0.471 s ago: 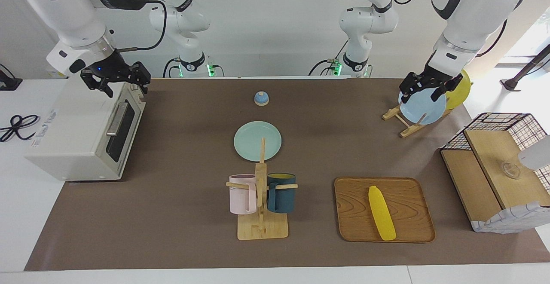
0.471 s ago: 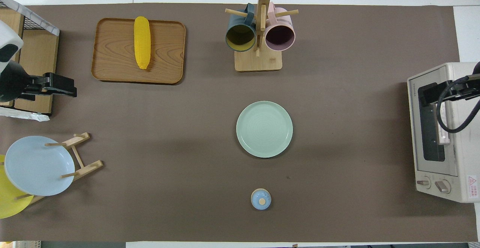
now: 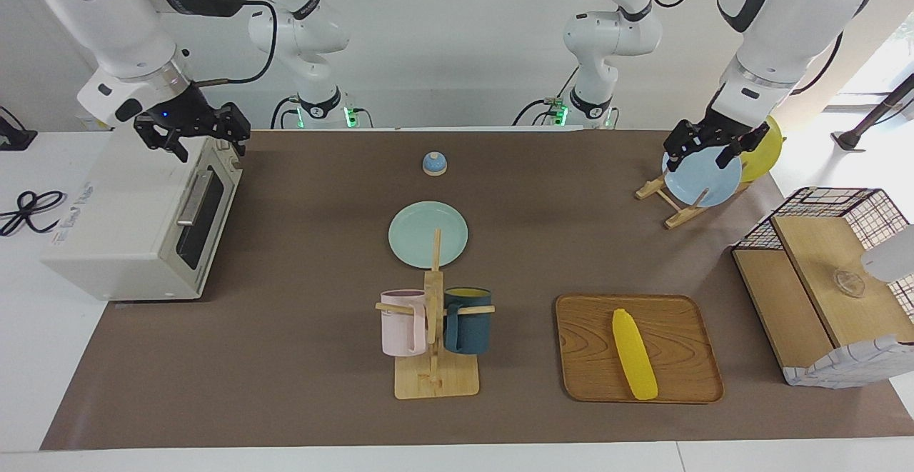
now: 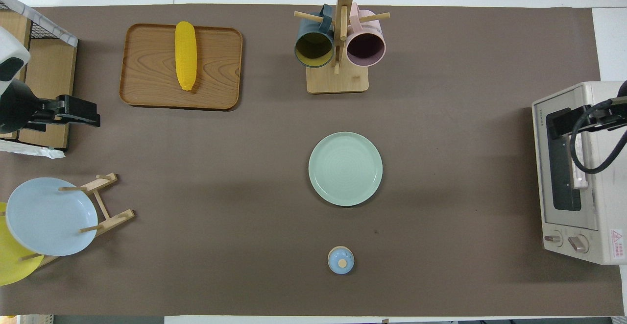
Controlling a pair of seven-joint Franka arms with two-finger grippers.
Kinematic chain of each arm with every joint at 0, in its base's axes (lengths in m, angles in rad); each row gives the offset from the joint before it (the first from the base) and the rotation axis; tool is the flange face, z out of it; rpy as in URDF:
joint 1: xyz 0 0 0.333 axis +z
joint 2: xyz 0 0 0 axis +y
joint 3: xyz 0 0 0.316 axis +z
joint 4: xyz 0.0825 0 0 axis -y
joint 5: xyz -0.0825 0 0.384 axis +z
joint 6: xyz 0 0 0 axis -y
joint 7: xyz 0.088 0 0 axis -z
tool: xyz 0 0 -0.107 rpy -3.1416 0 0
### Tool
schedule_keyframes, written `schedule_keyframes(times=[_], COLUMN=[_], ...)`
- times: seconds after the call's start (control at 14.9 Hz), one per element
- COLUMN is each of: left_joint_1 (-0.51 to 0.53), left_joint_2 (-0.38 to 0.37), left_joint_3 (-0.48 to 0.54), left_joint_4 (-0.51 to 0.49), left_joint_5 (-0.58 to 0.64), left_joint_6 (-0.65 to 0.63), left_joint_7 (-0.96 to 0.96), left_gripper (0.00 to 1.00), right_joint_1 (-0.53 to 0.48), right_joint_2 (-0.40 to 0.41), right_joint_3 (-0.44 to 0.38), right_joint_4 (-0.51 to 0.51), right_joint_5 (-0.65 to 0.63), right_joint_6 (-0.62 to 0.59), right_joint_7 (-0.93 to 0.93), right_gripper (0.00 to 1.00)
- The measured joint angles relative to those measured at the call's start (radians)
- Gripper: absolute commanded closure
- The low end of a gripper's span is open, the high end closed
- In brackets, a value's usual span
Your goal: Put corn in oven
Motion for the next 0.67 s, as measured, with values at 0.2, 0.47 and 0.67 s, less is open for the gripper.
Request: schedule_keyframes(times=[0.2,0.47,0.67], left_joint_1=[0.000,0.000,0.000], left_joint_2=[0.000,0.004,0.019], left_joint_3=[-0.002,-0.003,-0.008], left_joint_4=[0.000,0.000,0.000], left_joint_5=[0.000,0.000,-0.003], left_joint_6=[0.022,0.046,0.060], left_joint_7=[0.000,0.000,0.000], left_gripper=[0.00,0.00,0.00], right_joint_1=[0.000,0.000,0.000], right_joint_2=[-0.001,-0.002,-0.003], right_joint_3=[0.000,0.000,0.000], right_joint_4=[0.000,0.000,-0.008], right_joint_5=[0.000,0.000,0.000], right_joint_6=[0.000,0.000,0.023], right_joint_7=[0.000,0.000,0.000], right_gripper=[0.00,0.00,0.65])
